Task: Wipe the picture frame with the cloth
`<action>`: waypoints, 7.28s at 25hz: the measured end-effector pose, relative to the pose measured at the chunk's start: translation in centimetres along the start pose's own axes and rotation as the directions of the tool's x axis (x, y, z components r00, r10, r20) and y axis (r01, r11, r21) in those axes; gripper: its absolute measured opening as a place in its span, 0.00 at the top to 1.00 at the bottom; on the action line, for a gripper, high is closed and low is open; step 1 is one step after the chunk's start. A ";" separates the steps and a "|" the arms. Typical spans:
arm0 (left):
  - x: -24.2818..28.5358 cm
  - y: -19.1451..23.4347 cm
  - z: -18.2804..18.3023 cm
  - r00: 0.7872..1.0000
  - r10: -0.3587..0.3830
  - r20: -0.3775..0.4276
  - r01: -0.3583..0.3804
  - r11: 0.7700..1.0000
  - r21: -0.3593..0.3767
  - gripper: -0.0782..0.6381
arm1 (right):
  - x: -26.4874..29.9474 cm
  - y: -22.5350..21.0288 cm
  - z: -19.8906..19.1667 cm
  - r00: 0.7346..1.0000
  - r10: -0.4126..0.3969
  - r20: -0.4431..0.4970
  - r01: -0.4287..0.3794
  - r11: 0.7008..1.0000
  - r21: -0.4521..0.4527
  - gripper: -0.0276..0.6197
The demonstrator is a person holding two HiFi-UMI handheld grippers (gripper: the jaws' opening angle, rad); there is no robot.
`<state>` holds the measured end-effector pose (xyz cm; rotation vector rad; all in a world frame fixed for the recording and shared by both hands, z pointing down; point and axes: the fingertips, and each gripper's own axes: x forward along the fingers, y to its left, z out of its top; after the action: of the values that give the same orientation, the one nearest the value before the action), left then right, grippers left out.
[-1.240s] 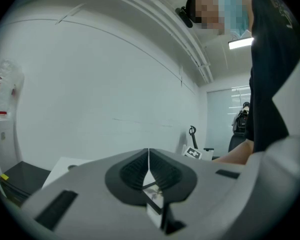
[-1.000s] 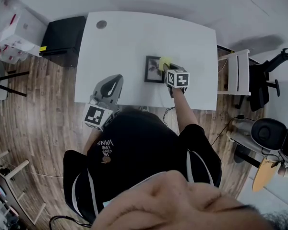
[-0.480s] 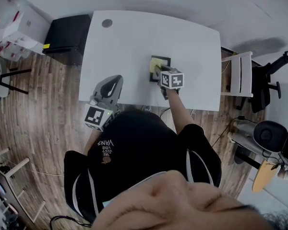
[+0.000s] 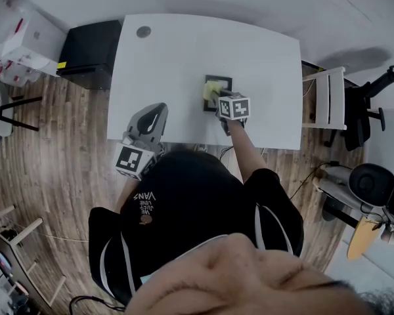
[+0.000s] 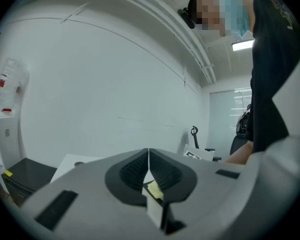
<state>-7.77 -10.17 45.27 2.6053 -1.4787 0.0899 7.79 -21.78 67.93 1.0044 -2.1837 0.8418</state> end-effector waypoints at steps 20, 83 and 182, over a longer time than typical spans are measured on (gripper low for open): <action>3.1 -2.7 -0.6 0.997 -0.073 -0.001 0.073 0.997 -0.015 0.87 | -4.0 -6.6 -2.2 0.993 -0.112 -0.026 0.112 0.994 0.011 0.89; 3.0 -2.7 -1.0 0.988 -0.154 -0.034 0.153 0.988 -0.015 0.87 | -5.1 -5.6 -3.9 0.993 -0.111 -0.029 0.113 0.991 0.074 0.89; 2.7 -4.3 -1.6 0.962 -0.268 -0.048 0.268 0.963 -0.008 0.87 | -11.2 -1.1 1.4 0.946 -0.120 0.300 0.110 0.993 0.051 0.89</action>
<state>-2.64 -10.04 46.73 2.7518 -1.0962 0.1212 14.38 -18.55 59.29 1.3399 -2.3404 0.7105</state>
